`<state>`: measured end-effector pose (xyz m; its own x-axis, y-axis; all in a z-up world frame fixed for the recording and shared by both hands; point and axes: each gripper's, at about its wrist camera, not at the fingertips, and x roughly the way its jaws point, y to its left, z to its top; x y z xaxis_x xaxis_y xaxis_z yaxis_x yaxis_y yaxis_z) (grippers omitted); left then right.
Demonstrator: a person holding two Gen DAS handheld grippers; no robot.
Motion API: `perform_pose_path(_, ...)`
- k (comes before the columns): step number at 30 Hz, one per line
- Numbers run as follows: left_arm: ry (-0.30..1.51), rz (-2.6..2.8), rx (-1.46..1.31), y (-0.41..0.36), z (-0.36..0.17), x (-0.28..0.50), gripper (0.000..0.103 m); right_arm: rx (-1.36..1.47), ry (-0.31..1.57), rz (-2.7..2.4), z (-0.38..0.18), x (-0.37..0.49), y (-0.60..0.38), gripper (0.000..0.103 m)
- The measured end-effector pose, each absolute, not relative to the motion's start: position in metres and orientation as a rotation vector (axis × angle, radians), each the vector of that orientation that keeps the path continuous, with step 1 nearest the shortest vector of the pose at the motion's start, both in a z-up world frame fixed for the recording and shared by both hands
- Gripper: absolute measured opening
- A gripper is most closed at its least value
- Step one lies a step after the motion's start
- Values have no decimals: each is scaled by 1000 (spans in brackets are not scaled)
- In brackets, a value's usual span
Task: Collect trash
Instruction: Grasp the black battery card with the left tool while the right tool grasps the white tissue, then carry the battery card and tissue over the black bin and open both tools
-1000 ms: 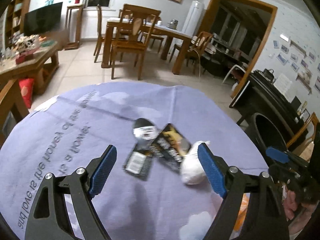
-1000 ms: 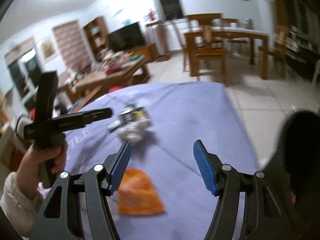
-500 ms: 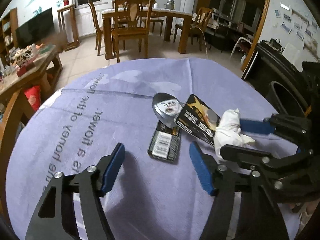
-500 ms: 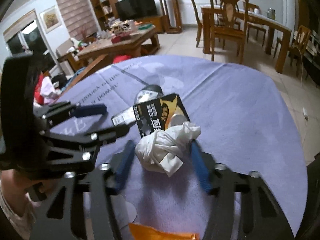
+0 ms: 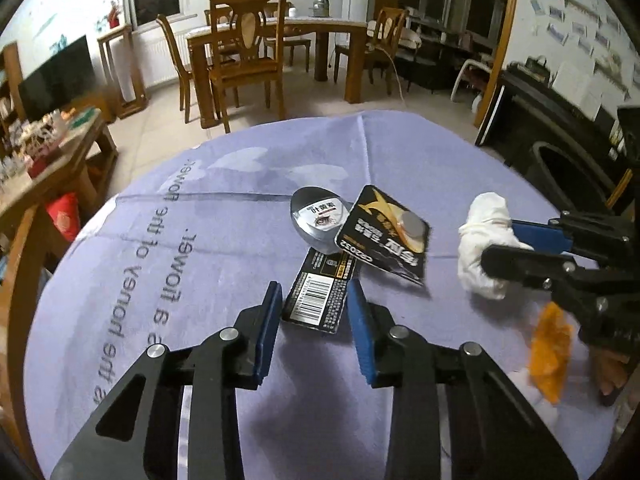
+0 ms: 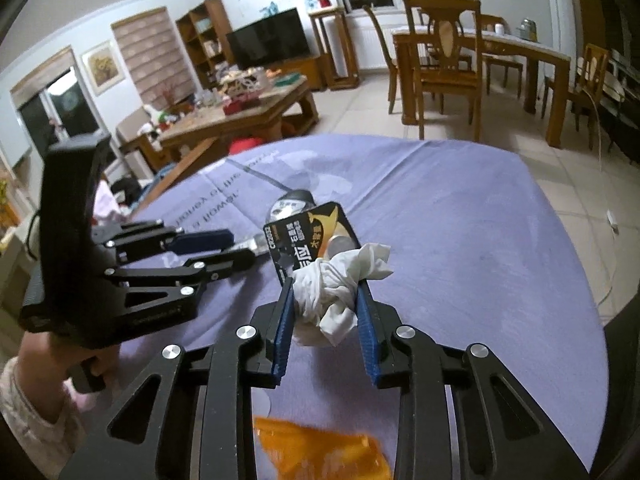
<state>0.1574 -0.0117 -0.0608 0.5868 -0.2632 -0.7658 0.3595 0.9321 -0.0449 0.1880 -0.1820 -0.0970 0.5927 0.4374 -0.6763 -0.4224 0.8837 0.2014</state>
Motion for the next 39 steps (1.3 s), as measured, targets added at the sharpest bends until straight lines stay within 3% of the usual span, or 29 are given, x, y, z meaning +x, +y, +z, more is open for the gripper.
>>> perform_pose_path(17, 678, -463, -38, -20, 9, 93, 32, 313, 572, 413, -42, 115, -313, 29)
perform_pose_path(31, 615, -787, -40, -210, 20, 100, 32, 436, 350, -32, -15, 36, -494, 29)
perform_pose_path(39, 653, -908, 21, -307, 2, 100, 32, 494, 341, -174, -34, 19, -567, 29)
